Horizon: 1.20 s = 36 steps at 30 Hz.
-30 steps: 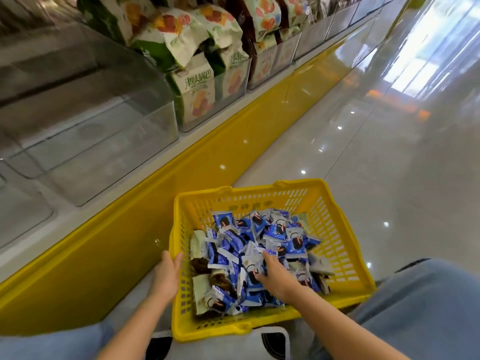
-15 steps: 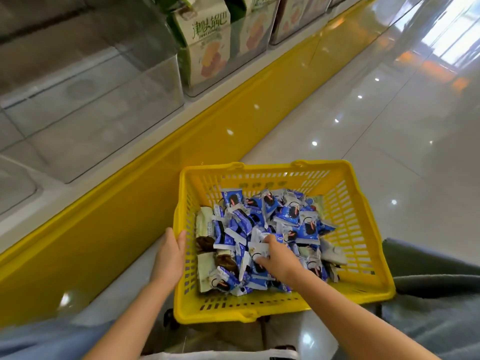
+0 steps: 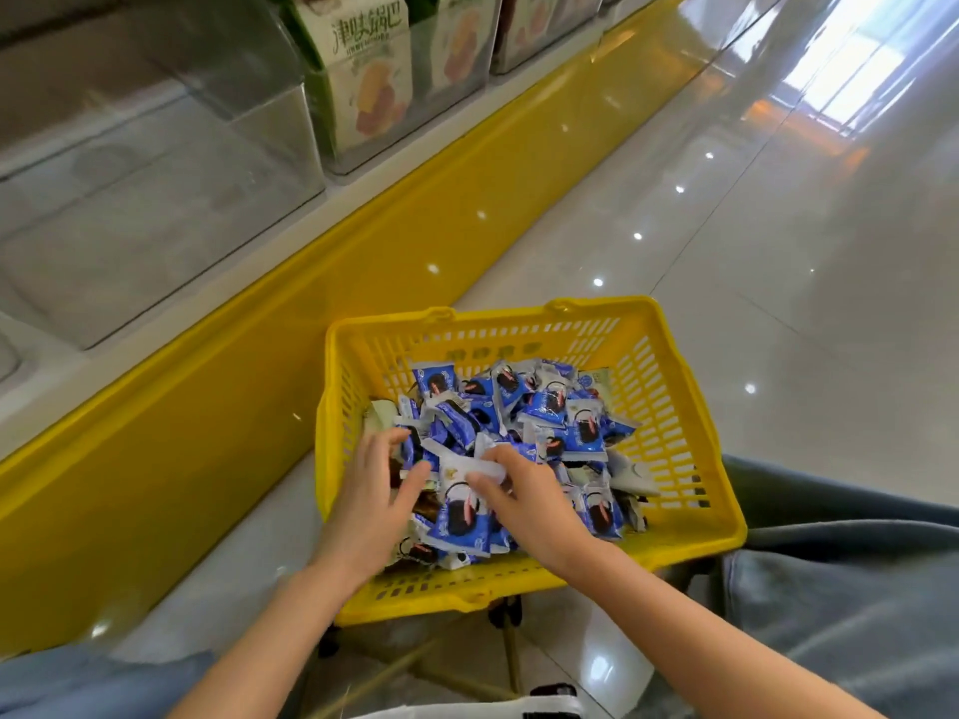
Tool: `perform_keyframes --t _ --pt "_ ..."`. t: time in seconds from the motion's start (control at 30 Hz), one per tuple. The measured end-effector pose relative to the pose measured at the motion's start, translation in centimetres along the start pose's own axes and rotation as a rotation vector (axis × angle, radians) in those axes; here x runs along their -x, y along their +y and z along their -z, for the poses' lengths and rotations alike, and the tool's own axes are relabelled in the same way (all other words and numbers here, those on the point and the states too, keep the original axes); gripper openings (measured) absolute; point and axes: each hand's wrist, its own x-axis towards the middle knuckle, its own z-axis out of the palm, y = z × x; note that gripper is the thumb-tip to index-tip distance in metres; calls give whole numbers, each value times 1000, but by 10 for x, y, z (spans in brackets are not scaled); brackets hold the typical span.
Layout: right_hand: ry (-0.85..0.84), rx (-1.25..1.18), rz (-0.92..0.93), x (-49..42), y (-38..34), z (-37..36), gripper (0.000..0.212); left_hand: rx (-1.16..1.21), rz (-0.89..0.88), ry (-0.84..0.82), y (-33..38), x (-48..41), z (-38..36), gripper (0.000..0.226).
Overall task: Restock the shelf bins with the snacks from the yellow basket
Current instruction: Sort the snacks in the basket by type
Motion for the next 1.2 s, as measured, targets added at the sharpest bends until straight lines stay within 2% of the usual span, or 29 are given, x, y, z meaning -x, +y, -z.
perform_keyframes --t 0.07,0.1,0.13,0.2,0.3,0.33,0.4,0.47,0.53,0.63,0.73,0.87,0.97,1.03,1.13,1.2 --pt "33 -141 16 3 -10 -4 14 323 116 -326 13 7 -8 51" --pt "32 -224 15 4 -12 -5 12 379 130 -387 14 7 -12 60" --pt "19 -316 11 4 -11 -6 12 415 130 -388 14 8 -14 61" --pt "51 -379 -3 3 -1 -1 12 469 137 -302 12 6 -13 41" --pt "235 -20 -101 -5 37 21 28 470 177 -234 5 2 -7 34" --pt "235 106 -174 -8 51 29 38 457 185 -231 3 1 -4 36" --pt "90 315 -340 -11 77 40 59 452 211 -231 -1 -2 -2 37" --pt "-94 485 -423 -10 91 39 74 479 235 -221 -2 -5 -1 36" --pt "-180 651 -416 -12 96 32 76 503 252 -221 -1 -11 -3 34" --pt "-176 738 -426 -20 95 28 61 548 273 -256 2 -20 -9 27" --pt "-178 676 -442 -25 92 31 45 527 294 -269 3 -27 -13 23" --pt "-81 524 -428 -26 79 43 43 467 326 -275 0 -37 -19 22" --pt "98 262 -370 -31 59 51 45 447 358 -296 0 -46 -22 22" --pt "91 83 -331 -36 41 53 46 474 393 -314 3 -49 -24 25" --pt "-26 -220 -275 -40 14 45 37 761 489 -424 9 -45 -24 25" --pt "-50 -320 -250 -39 -1 31 27 904 530 -504 7 -43 -23 43"
